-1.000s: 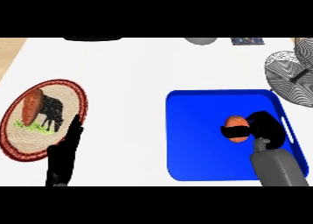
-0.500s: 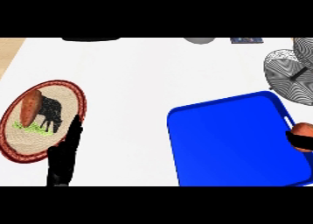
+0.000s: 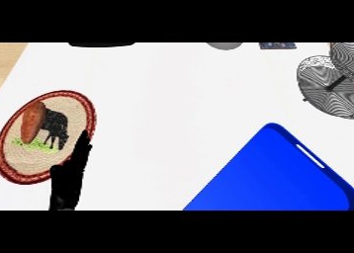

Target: Pick the squash from the tray and place it in the tiered basket

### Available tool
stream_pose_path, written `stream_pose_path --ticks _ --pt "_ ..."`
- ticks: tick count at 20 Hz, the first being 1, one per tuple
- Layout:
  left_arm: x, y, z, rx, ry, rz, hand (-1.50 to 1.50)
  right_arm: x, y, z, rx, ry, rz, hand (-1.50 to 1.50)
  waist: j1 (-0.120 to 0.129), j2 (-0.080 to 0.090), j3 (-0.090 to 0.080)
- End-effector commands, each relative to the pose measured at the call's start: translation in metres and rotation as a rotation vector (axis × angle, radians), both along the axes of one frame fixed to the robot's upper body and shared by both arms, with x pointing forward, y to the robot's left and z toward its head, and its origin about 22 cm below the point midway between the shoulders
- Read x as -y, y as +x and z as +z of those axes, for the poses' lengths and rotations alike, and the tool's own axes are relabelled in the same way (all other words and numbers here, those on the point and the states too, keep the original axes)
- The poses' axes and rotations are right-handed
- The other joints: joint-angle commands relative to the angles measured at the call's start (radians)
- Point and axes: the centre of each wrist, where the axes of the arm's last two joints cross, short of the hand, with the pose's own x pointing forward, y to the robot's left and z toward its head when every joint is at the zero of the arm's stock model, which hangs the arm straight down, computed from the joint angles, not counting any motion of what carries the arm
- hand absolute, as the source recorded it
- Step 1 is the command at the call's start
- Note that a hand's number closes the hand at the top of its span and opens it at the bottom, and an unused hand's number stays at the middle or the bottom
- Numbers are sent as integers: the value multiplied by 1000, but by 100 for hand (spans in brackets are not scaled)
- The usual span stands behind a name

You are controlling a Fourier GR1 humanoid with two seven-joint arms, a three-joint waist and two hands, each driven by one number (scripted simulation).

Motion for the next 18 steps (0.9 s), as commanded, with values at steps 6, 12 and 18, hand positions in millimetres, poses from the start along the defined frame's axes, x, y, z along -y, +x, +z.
stream_pose_path --ticks 6,12,18 --pt "2 7 -6 -29 2 -12 0 -18 -25 103 85 -171 -22 150 25 10 -1" --pt "23 2 -3 -10 -3 -37 0 9 9 128 78 -161 -84 150 38 12 -1" --pt "-3 6 -9 2 5 -24 0 31 53 142 85 -136 -101 150 45 16 -1"
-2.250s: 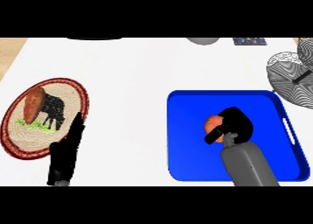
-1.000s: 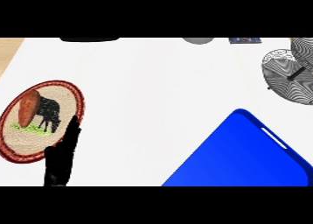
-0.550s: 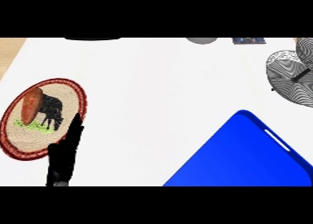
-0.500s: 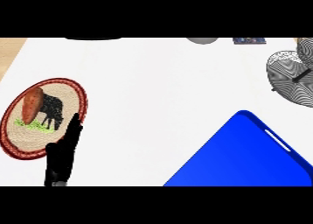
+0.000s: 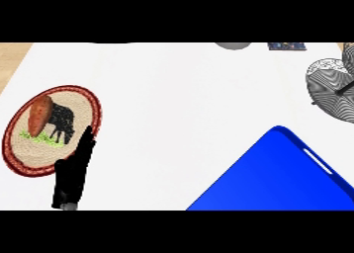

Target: Pick the squash from the tray and place it in the tiered basket

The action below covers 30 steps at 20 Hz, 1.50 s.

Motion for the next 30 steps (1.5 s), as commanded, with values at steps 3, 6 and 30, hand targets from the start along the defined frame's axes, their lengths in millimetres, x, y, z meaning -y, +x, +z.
stream_pose_path --ticks 3,6,30 --pt "1 -5 -9 -17 0 3 0 39 34 12 -34 73 -76 150 2 3 -1" --pt "15 -4 0 -28 20 4 0 29 57 2 -29 70 -43 150 2 2 0" --pt "14 6 -1 -27 0 -5 0 67 143 -121 69 393 3 -150 7 8 2"
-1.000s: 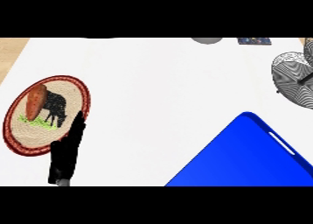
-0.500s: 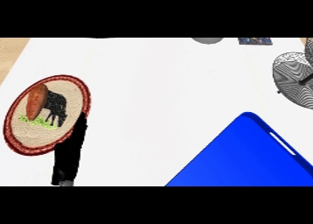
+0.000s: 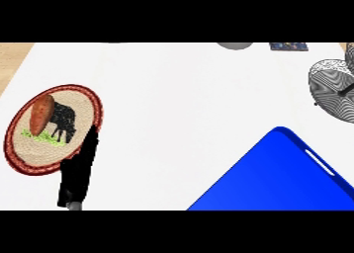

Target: Pick the squash from the tray and place it in the tiered basket

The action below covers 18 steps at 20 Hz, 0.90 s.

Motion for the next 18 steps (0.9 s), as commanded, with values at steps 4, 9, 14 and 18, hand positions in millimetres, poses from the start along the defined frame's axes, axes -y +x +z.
stream_pose_path --ticks 4,9,14,18 --pt "-2 -7 -8 -31 -6 13 0 -2 8 -22 250 205 29 -150 3 6 0" --pt "-12 -10 -14 -27 2 -3 0 14 -2 -28 462 234 6 -150 -1 7 0" --pt "9 -5 -8 -27 -10 10 0 25 -15 -11 611 95 -93 -150 -20 -1 -1" --pt "-18 -9 -11 -32 15 32 0 55 -42 14 675 3 -292 -150 -25 -2 -2"
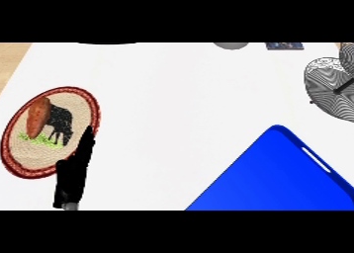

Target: Pick the squash from the tray and place it in the tiered basket

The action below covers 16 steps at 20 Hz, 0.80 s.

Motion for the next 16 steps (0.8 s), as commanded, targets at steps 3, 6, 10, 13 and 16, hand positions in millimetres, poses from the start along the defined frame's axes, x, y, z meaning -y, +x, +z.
stream_pose_path --ticks 3,6,10,13,16 --pt "-2 -1 -10 -47 22 58 0 39 -53 17 56 -6 -203 -150 -48 -10 -5" --pt "-7 -14 -9 -51 -6 58 0 54 -88 27 74 19 -243 -150 -60 -17 -5" --pt "-22 -22 -11 -82 15 120 0 71 -144 15 59 35 -239 -150 -103 -26 -5" --pt "-19 -25 -6 -55 -3 109 0 74 -188 30 58 26 -223 -150 -97 -24 -5" --pt "-25 -35 -11 -62 -17 117 0 70 -229 35 42 20 -194 -150 -108 -26 -6"
